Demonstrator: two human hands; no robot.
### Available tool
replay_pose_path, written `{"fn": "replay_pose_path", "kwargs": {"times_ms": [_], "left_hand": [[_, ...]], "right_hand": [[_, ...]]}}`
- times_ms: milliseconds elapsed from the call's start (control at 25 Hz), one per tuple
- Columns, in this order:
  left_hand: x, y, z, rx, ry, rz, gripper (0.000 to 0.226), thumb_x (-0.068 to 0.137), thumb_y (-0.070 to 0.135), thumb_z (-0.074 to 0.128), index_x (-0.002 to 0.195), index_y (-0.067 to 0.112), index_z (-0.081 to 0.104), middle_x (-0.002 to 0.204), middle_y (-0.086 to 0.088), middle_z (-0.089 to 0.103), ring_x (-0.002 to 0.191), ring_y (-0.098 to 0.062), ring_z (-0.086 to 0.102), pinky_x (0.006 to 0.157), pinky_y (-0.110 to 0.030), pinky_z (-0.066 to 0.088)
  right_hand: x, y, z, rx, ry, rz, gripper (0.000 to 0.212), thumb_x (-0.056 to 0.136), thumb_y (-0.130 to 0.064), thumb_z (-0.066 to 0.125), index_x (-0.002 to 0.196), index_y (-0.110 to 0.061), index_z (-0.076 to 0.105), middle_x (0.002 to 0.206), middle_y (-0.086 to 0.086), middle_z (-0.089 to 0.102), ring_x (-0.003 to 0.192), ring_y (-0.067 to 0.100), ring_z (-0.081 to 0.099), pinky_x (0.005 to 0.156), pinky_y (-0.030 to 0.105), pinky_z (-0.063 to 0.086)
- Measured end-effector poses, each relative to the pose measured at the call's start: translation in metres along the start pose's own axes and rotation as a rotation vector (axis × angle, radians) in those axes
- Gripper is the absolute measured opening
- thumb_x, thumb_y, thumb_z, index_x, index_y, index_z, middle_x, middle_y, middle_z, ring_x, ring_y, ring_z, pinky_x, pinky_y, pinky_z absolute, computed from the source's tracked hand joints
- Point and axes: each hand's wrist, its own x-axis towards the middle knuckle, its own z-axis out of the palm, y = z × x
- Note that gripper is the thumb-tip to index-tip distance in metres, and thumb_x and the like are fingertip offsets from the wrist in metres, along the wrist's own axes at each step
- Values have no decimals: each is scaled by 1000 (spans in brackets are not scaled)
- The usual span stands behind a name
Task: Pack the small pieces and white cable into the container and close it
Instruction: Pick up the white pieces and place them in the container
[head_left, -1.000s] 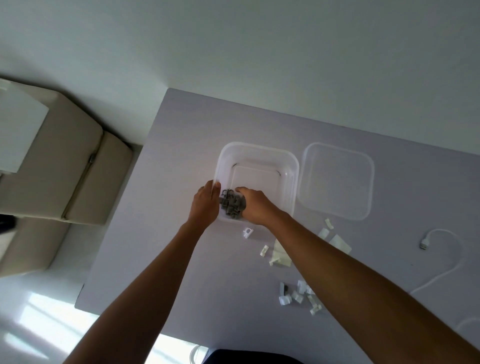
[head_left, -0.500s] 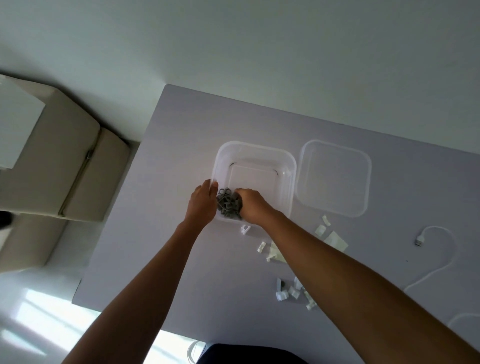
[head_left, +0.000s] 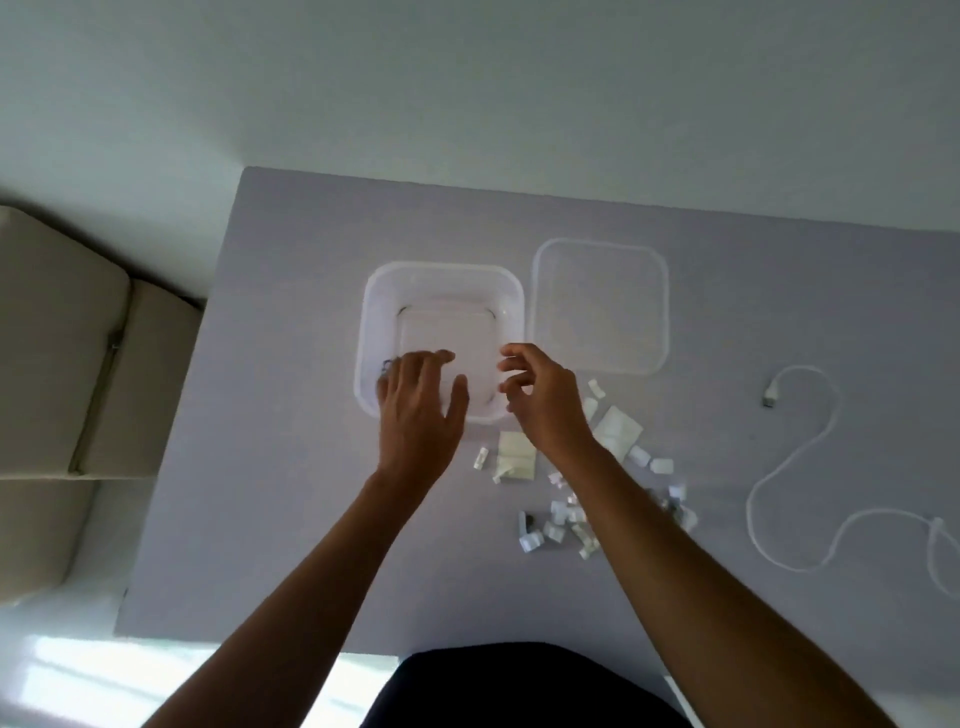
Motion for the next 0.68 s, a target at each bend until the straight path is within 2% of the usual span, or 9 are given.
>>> {"fn": "replay_pose_path", "kwargs": {"times_ms": [120,160,240,360,440,560,680], "left_hand": [[-49,39,27,-161,-348,268,19,92,19,61,110,13,64,102,-6,63,92,-21,60,78,-31,51],[-64,45,38,-150,-470,277,18,92,21,61,109,15,64,102,-4,64,90,-21,62,75,-31,52],[-91,46,60,-60,-642,174,20,91,27,59,107,17,64,103,-4,64,89,-25,65,74,-34,53],[-114,36,80,70,-715,-30,23,88,31,63,98,11,62,101,-10,64,87,-35,65,71,-37,49],[-122,35,86,64,-727,-91,23,82,29,69,86,8,59,92,-12,64,81,-37,63,66,-36,45],[-120,39,89,-8,-733,-186,22,75,24,75,74,10,57,73,-5,63,67,-27,60,58,-31,41],[-106,55,91,-187,-726,-411,10,79,17,72,80,10,66,71,-3,68,65,-19,65,64,-30,53]], "right_hand": [[-49,30,-35,-16,247,17,20,92,-10,63,111,-14,65,102,-4,69,85,7,65,76,13,52],[-65,44,-44,-31,308,43,16,92,-12,63,107,-13,66,98,-4,70,81,7,64,73,10,50],[-97,74,-56,-90,379,120,11,92,-13,62,101,-14,67,92,-3,69,76,7,62,67,6,45],[-139,113,-63,-139,399,243,11,90,-8,64,100,-12,67,92,0,68,79,13,63,67,6,44],[-167,132,-64,-106,408,321,13,89,-8,67,102,-8,66,94,1,67,84,14,63,72,5,45],[-201,148,-58,-56,449,386,19,88,-4,64,105,-12,66,100,3,68,91,15,64,80,12,49],[-215,154,-56,-22,507,471,24,89,-5,60,107,-20,63,105,1,63,94,14,61,82,23,51]]}}
